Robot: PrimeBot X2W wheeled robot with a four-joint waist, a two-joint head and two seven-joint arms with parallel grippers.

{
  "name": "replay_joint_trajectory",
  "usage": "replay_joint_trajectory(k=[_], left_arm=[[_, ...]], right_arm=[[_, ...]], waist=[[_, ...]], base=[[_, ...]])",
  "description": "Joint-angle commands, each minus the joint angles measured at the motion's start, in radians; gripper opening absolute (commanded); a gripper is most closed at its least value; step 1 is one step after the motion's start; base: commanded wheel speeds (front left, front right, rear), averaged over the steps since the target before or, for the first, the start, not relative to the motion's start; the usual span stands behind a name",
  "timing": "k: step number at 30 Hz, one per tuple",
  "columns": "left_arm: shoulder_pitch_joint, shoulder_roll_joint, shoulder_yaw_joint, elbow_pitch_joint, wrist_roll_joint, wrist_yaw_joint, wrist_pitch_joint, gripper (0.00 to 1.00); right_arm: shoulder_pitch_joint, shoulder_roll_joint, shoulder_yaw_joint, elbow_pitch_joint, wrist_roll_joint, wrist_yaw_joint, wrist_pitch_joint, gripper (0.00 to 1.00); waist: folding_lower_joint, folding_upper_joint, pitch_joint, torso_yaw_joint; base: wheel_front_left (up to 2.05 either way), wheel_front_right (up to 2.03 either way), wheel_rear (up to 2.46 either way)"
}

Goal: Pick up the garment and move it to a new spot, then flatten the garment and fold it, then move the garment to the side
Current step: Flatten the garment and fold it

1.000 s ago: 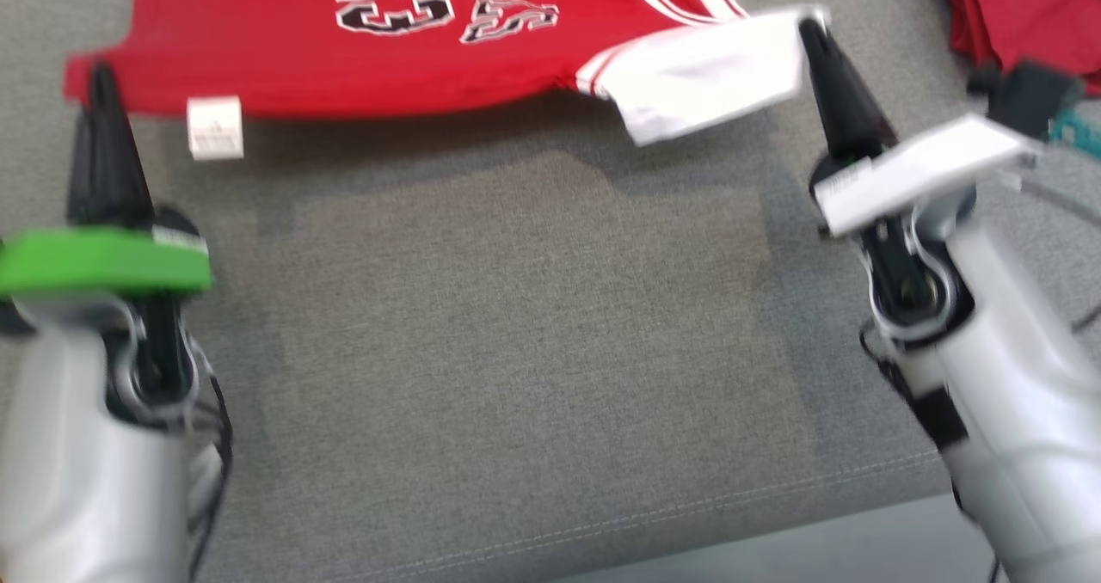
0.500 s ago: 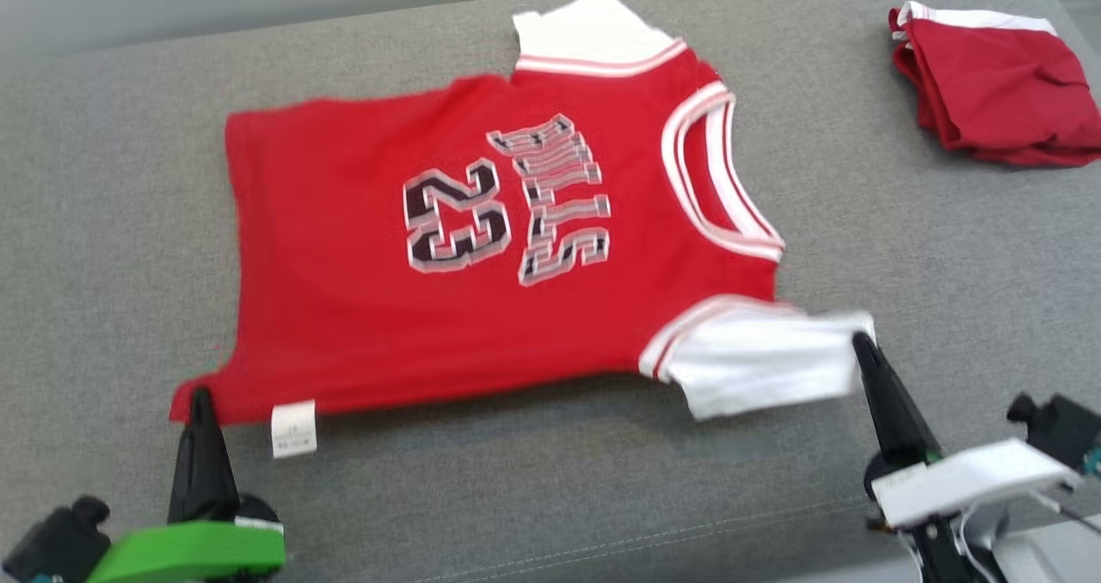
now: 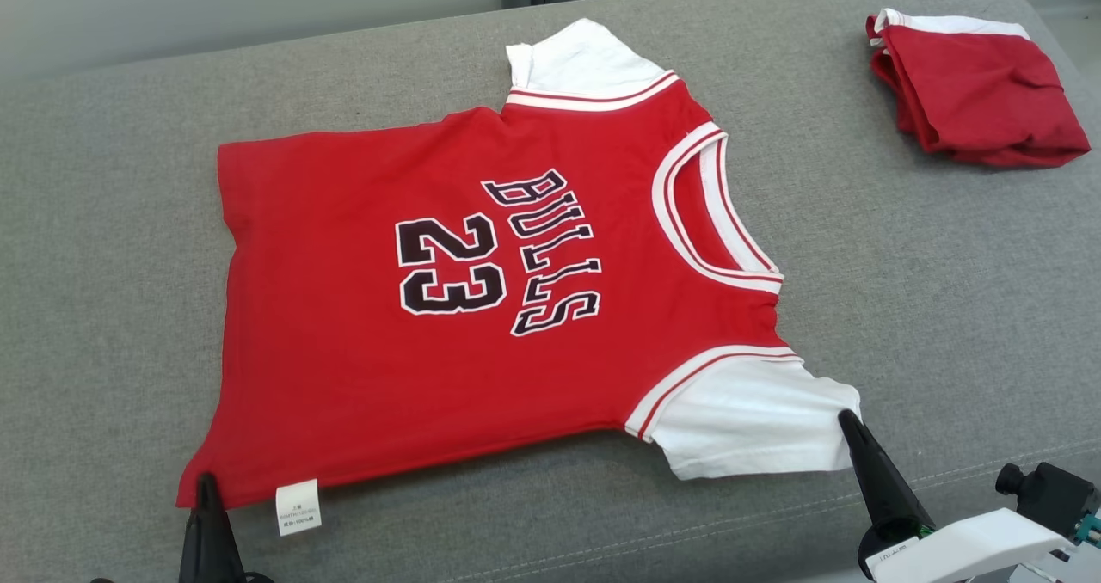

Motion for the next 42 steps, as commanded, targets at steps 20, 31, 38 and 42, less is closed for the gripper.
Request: replay_joint_trajectory(k=[20, 31, 38, 42], left_arm=[[-0.053, -0.003, -0.071, 0.019, -0.142, 0.009, -0.007, 0.0], [-0.198, -0.002, -0.077, 0.151, -0.233, 0.028, -0.007, 0.0], [-0.347, -0.002, -0.092, 0.309, -0.217, 0.041, -0.007, 0.0], [-0.43, -0.002, -0.117, 0.412, -0.194, 0.042, -0.007, 0.0]], right_arm=[[-0.053, 0.033, -0.022, 0.025, -0.047, 0.0, 0.072, 0.0], [-0.221, 0.034, -0.043, 0.21, 0.0, 0.0, 0.076, 0.0], [-0.423, 0.034, -0.061, 0.443, 0.001, 0.0, 0.081, 0.0], [-0.556, 0.034, -0.047, 0.602, -0.024, 0.0, 0.07, 0.0]], waist=[[0.0001, 0.0, -0.039, 0.026], [0.0001, 0.0, -0.073, 0.048], [0.0001, 0.0, -0.076, 0.052], [0.0001, 0.0, -0.063, 0.052]], base=[[0.0, 0.0, 0.0], [0.0, 0.0, 0.0], [0.0, 0.0, 0.0], [0.0, 0.0, 0.0]])
